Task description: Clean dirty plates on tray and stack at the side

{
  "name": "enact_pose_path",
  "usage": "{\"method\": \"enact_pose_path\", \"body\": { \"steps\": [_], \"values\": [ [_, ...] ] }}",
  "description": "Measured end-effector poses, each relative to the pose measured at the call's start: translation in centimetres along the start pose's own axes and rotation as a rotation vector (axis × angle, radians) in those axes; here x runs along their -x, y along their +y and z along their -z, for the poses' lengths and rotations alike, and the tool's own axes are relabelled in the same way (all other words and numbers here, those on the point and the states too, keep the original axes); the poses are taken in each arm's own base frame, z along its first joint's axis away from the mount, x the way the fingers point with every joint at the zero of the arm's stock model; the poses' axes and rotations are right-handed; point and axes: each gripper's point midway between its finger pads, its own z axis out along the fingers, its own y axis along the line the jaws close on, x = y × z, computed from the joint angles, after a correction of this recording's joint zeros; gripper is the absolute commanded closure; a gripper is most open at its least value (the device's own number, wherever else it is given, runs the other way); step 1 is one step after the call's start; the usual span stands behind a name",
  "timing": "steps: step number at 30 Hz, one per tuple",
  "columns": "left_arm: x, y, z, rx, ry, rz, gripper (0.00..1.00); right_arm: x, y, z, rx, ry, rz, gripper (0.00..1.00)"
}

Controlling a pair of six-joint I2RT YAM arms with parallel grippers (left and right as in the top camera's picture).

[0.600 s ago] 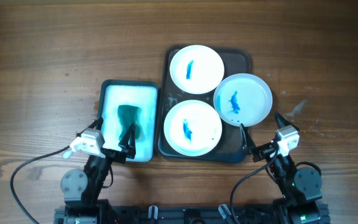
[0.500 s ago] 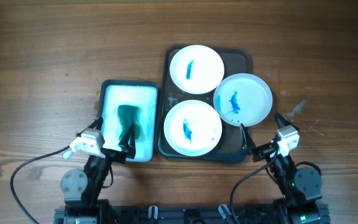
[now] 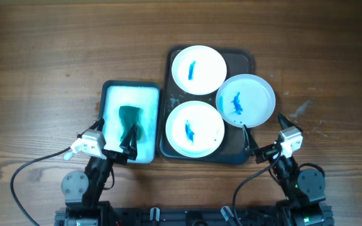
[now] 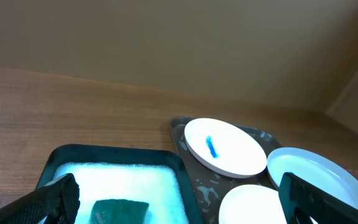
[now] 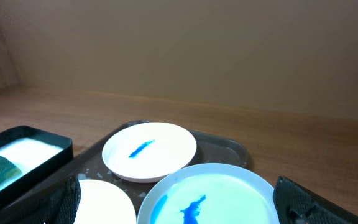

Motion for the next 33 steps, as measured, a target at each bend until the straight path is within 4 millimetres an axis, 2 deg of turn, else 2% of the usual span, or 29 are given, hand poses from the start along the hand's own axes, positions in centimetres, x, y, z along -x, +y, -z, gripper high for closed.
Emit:
{"method": "enact_pose_path", "body": {
  "steps": [22,24,28,29,30,31,33],
  "values": [
    [0.1,0.0,0.0,-0.001,-0.002,-0.001,0.00,0.2,0.0,0.0,0.001,-0.006,0.001,0.00],
    [0.4,-0.4,0.0,-0.019,-0.017,-0.007,0.00,0.8,0.6,0.0,0.035,-0.034,0.005,0.00],
    [2.5,-1.7,0.2,-0.084,-0.087,0.050,0.00,3.4,2.7,0.6,0.155,-0.095,0.020,0.00],
    [3.1,-2.0,0.4,-0.092,-0.094,0.064,0.00,4.9,3.0,0.9,0.167,-0.104,0.023,0.00],
    [5.6,-2.9,1.0,-0.108,-0.135,0.069,0.00,8.8,3.5,1.7,0.183,-0.141,0.033,0.00],
    [6.3,-3.1,1.1,-0.091,-0.101,0.090,0.00,9.0,3.6,1.6,0.187,-0.063,0.030,0.00],
    [9.7,-3.8,1.2,-0.063,-0.065,0.112,0.00,9.9,3.4,0.3,0.184,0.118,0.001,0.00]
  ]
}}
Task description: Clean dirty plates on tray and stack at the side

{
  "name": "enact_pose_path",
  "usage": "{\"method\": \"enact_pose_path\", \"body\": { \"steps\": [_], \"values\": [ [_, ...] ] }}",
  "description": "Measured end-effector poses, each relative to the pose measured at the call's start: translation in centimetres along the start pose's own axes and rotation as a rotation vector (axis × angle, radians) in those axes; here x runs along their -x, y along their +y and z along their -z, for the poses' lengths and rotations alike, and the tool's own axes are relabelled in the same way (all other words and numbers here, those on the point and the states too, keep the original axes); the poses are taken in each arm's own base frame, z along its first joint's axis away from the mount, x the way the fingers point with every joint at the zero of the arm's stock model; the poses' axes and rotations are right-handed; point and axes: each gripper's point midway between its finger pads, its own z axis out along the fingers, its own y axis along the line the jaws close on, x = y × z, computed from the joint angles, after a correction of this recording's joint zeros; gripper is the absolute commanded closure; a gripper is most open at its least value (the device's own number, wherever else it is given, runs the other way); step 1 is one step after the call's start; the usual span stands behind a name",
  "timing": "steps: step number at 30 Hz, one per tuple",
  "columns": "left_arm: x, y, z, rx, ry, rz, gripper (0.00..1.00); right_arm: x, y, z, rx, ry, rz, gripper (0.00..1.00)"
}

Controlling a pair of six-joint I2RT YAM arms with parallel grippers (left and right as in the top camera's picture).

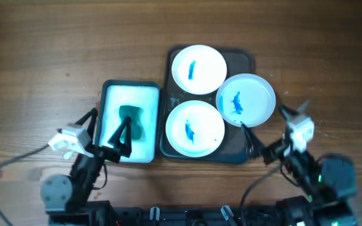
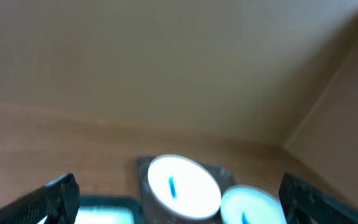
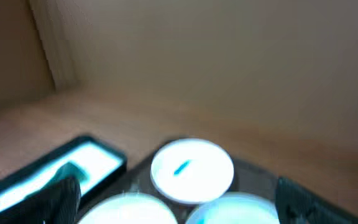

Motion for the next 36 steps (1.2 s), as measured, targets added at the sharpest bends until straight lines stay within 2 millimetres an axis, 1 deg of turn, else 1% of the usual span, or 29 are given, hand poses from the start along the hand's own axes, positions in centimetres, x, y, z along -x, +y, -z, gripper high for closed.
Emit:
{"method": "enact_pose_path", "body": {
  "steps": [1,2,3,4,6,7,8,9,10,12,13,14,15,17,18,19,21,22,23,25,26,28,29,30,31,32,34,35,36],
  "values": [
    [0.6,-0.1,-0.1,0.023,0.045,0.021,0.00,0.1,-0.2,-0.5,0.001,0.071,-0.026,0.00],
    [2.1,-0.4,-1.0,0.066,0.140,0.061,0.00,0.6,-0.6,-1.8,0.000,0.184,-0.072,0.00],
    [1.6,0.0,-1.3,0.110,0.233,0.099,0.00,-0.3,-0.6,-2.0,-0.002,0.299,-0.121,0.00],
    [1.2,0.3,-1.7,0.160,0.343,0.145,0.00,0.0,-0.8,-2.8,-0.001,0.382,-0.157,0.00],
    [1.2,1.1,-3.7,0.222,0.484,0.202,0.00,0.3,-1.4,-4.9,0.002,0.468,-0.208,0.00],
    [1.0,1.5,-4.4,0.241,0.532,0.222,0.00,0.1,-1.3,-5.6,0.013,0.490,-0.244,0.00],
    [0.7,2.0,-5.3,0.253,0.562,0.235,0.00,-0.7,-1.1,-6.4,0.028,0.529,-0.295,0.00],
    [-0.1,2.5,-5.8,0.270,0.604,0.252,0.03,-1.5,-0.9,-6.8,0.043,0.561,-0.331,0.00],
    [-1.5,3.0,-5.8,0.291,0.666,0.280,0.00,-2.6,-0.4,-7.1,0.066,0.608,-0.373,0.01],
    [-3.9,3.9,-5.4,0.337,0.768,0.321,0.01,-4.5,0.1,-7.1,0.086,0.695,-0.436,0.09],
    [-5.4,4.8,-5.0,0.385,0.836,0.343,0.05,-5.5,0.4,-7.0,0.091,0.746,-0.466,0.14],
    [-6.5,5.4,-4.8,0.420,0.880,0.357,0.14,-6.2,0.5,-6.9,0.090,0.778,-0.485,0.15],
    [-8.1,6.4,-4.2,0.485,0.953,0.379,0.19,-6.9,0.6,-6.9,0.088,0.807,-0.504,0.15],
    [-11.1,8.2,-3.8,0.577,1.072,0.421,0.44,-7.7,0.6,-7.0,0.089,0.842,-0.523,0.15],
    [-13.5,9.2,-3.7,0.626,1.156,0.444,0.44,-8.2,0.7,-7.0,0.089,0.862,-0.532,0.16],
    [-15.0,9.6,-3.6,0.648,1.211,0.453,0.43,-8.5,0.7,-7.1,0.089,0.877,-0.539,0.17],
    [-18.8,9.8,-3.4,0.679,1.348,0.446,0.49,-8.7,0.7,-7.0,0.089,0.886,-0.543,0.18],
    [-20.2,9.8,-3.4,0.687,1.393,0.434,0.57,-8.8,0.7,-7.0,0.089,0.888,-0.544,0.18],
    [-22.1,10.0,-3.3,0.716,1.443,0.414,0.75,-8.8,0.8,-7.0,0.091,0.888,-0.546,0.20],
    [-23.4,10.6,-3.2,0.760,1.466,0.390,0.96,-8.8,0.8,-6.9,0.090,0.893,-0.549,0.26],
    [-24.3,11.0,-3.3,0.779,1.475,0.373,0.96,-8.8,0.8,-6.9,0.089,0.893,-0.550,0.33],
    [-24.6,11.1,-3.5,0.790,1.474,0.372,0.96,-8.8,0.8,-6.9,0.088,0.894,-0.556,0.45],
    [-24.6,11.1,-3.6,0.791,1.473,0.375,0.55,-8.8,0.8,-6.9,0.088,0.894,-0.555,0.53],
    [-24.6,11.1,-3.6,0.792,1.477,0.379,0.00,-8.8,0.8,-6.9,0.088,0.895,-0.556,0.69],
    [-24.3,11.0,-3.5,0.793,1.484,0.379,0.00,-8.8,0.8,-6.9,0.086,0.895,-0.559,0.86],
    [-24.0,10.8,-3.8,0.794,1.483,0.385,0.00,-8.8,0.8,-6.9,0.088,0.895,-0.557,0.91],
    [-21.7,10.4,-5.8,0.766,1.413,0.381,0.00,-8.9,0.9,-6.8,0.083,0.903,-0.569,0.83],
    [-20.7,10.4,-6.6,0.746,1.369,0.368,0.10,-9.0,0.9,-6.7,0.081,0.906,-0.577,0.78],
    [-19.9,10.6,-7.4,0.734,1.327,0.340,0.20,-9.0,0.9,-6.7,0.081,0.907,-0.577,0.80]
  ]
}}
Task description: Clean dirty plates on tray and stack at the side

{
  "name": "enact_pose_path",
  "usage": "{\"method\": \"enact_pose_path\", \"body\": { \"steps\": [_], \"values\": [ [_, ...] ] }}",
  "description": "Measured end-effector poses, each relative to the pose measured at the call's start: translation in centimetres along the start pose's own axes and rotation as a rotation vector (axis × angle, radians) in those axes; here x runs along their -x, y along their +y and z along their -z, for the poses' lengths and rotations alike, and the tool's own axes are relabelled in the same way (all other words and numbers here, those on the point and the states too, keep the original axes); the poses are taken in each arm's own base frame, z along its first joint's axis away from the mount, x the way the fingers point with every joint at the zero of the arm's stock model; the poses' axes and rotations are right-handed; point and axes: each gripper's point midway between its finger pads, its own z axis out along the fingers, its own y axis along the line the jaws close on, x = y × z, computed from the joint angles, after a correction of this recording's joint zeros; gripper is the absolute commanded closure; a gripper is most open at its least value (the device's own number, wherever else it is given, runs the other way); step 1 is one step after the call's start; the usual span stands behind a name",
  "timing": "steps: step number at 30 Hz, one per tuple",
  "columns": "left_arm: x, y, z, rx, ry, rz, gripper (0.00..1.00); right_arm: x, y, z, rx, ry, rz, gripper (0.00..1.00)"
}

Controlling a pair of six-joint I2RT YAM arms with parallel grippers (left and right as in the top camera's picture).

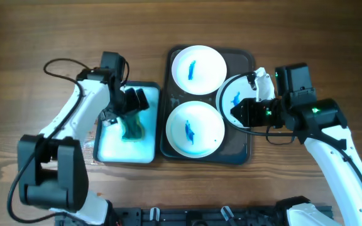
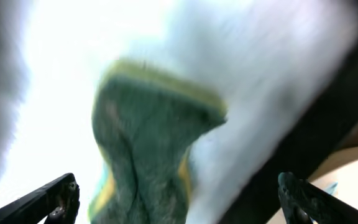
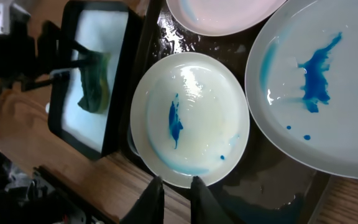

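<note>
Three white plates smeared with blue lie on a dark tray [image 1: 242, 149]: one at the rear [image 1: 198, 68], one at the front [image 1: 194, 129], and one [image 1: 236, 95] overhanging the tray's right edge. A green sponge [image 1: 131, 127] lies in the foamy tub [image 1: 115, 147] left of the tray. My left gripper [image 1: 126, 110] hangs open just over the sponge [image 2: 154, 143], with its fingers [image 2: 58, 198] wide apart on either side. My right gripper [image 1: 232, 113] hovers above the tray between the front and right plates. In the right wrist view this gripper [image 3: 176, 183] holds nothing and its fingers are drawn together.
Tub and tray sit side by side in the middle of a brown wooden table [image 1: 43, 37]. The arms' cables [image 1: 61, 63] loop over the table on the left and near the right plate. Wet patches show on the tray floor [image 3: 272, 180].
Both arms have reached out from the table's front. The left gripper is now over the sponge in the tub. The right gripper is over the tray, and its fingers have closed together.
Both arms were first tucked at the table's front edge with their grippers wide open. A moment later both had lifted and shifted outward, still open. Now the left hangs open over the sponge and the right is shut above the plates, which have not moved.
</note>
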Motion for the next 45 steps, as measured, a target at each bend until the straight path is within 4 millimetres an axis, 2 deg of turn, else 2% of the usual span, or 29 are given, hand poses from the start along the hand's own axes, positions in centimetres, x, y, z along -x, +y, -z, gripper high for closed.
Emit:
{"method": "enact_pose_path", "body": {
  "steps": [1,2,4,5,6,8,9,10,11,12,14,16,19,21,23,24,26,30,31,32,34,36,38,41,43,44,45],
  "values": [
    [0.9,0.1,0.3,0.013,-0.043,-0.015,0.30,-0.1,0.0,0.0,0.000,0.002,-0.004,0.84],
    [1.5,0.2,0.1,0.022,-0.073,-0.031,0.51,-0.4,-0.2,-0.2,-0.002,0.012,-0.009,0.86],
    [2.9,0.4,-0.6,0.037,-0.136,-0.041,0.78,-1.5,-0.8,-0.9,-0.009,0.043,-0.029,0.86],
    [3.3,0.5,-1.5,0.036,-0.153,-0.048,0.96,-2.5,-1.3,-1.5,-0.014,0.069,-0.045,0.83],
    [3.2,0.8,-2.6,0.045,-0.144,-0.050,0.96,-3.3,-1.8,-2.0,-0.019,0.093,-0.058,0.73],
    [3.0,1.0,-3.4,0.052,-0.128,-0.050,0.96,-3.9,-2.3,-2.7,-0.021,0.100,-0.050,0.70],
    [2.8,1.1,-3.4,0.054,-0.118,-0.049,0.90,-4.1,-2.4,-2.9,-0.021,0.103,-0.040,0.70],
    [2.5,1.2,-3.3,0.061,-0.100,-0.047,0.45,-4.3,-2.6,-3.1,-0.021,0.106,-0.030,0.70],
    [1.9,1.5,-3.0,0.074,-0.069,-0.045,0.11,-4.5,-2.8,-3.2,-0.021,0.111,-0.022,0.70],
    [1.4,1.6,-2.5,0.086,-0.042,-0.046,0.00,-4.6,-2.9,-3.4,-0.024,0.111,-0.015,0.69],
    [1.2,1.3,-0.4,0.085,-0.030,-0.045,0.00,-4.3,-3.2,-3.4,-0.042,0.098,-0.006,0.60],
    [1.4,0.9,1.9,0.069,-0.058,-0.044,0.07,-4.2,-3.7,-3.4,-0.072,0.092,-0.008,0.60],
    [0.5,0.8,2.7,0.056,-0.043,-0.044,0.32,-4.0,-4.1,-3.5,-0.093,0.087,-0.005,0.60],
    [0.2,0.8,1.5,0.042,-0.043,-0.045,0.47,-4.2,-4.7,-4.4,-0.102,0.117,-0.020,0.61],
    [-0.4,0.9,-1.3,0.021,-0.063,-0.072,0.77,-4.9,-5.9,-6.0,-0.123,0.176,-0.062,0.61],
    [-1.0,1.2,-2.6,0.020,-0.067,-0.078,0.96,-5.3,-6.6,-7.0,-0.133,0.212,-0.089,0.60],
    [-1.5,1.8,-3.8,0.026,-0.078,-0.079,0.96,-6.4,-7.8,-8.9,-0.154,0.285,-0.125,0.62],
    [-3.1,2.6,-3.1,0.062,-0.010,-0.073,0.96,-7.6,-8.0,-12.3,-0.238,0.339,-0.080,0.66],
    [-3.3,2.5,-1.9,0.062,0.003,-0.072,0.96,-7.6,-8.3,-12.9,-0.274,0.329,-0.077,0.71],
    [-3.0,2.0,-0.6,0.051,-0.005,-0.080,0.96,-7.0,-8.4,-13.4,-0.286,0.301,-0.077,0.80],
    [-1.5,0.2,3.5,-0.005,-0.080,-0.109,0.96,-6.0,-8.6,-13.9,-0.297,0.252,-0.091,0.96],
    [-0.2,-1.7,8.2,-0.088,-0.191,-0.136,0.96,-5.3,-8.7,-14.3,-0.305,0.219,-0.131,0.96],
    [-0.5,-3.0,10.2,-0.150,-0.232,-0.163,0.96,-4.5,-8.5,-14.6,-0.295,0.181,-0.155,0.96],
    [-1.6,-4.9,9.8,-0.187,-0.203,-0.221,0.96,-4.1,-8.5,-14.7,-0.295,0.162,-0.177,0.96],
    [-2.6,-7.6,8.9,-0.216,-0.191,-0.301,0.96,-4.2,-8.5,-14.6,-0.295,0.163,-0.180,0.96],
    [-3.5,-10.4,7.3,-0.239,-0.173,-0.361,0.96,-4.2,-8.5,-14.6,-0.296,0.166,-0.182,0.96],
    [-3.9,-12.0,6.0,-0.249,-0.160,-0.388,0.96,-4.2,-8.5,-14.6,-0.296,0.166,-0.182,0.96]
  ]
}}
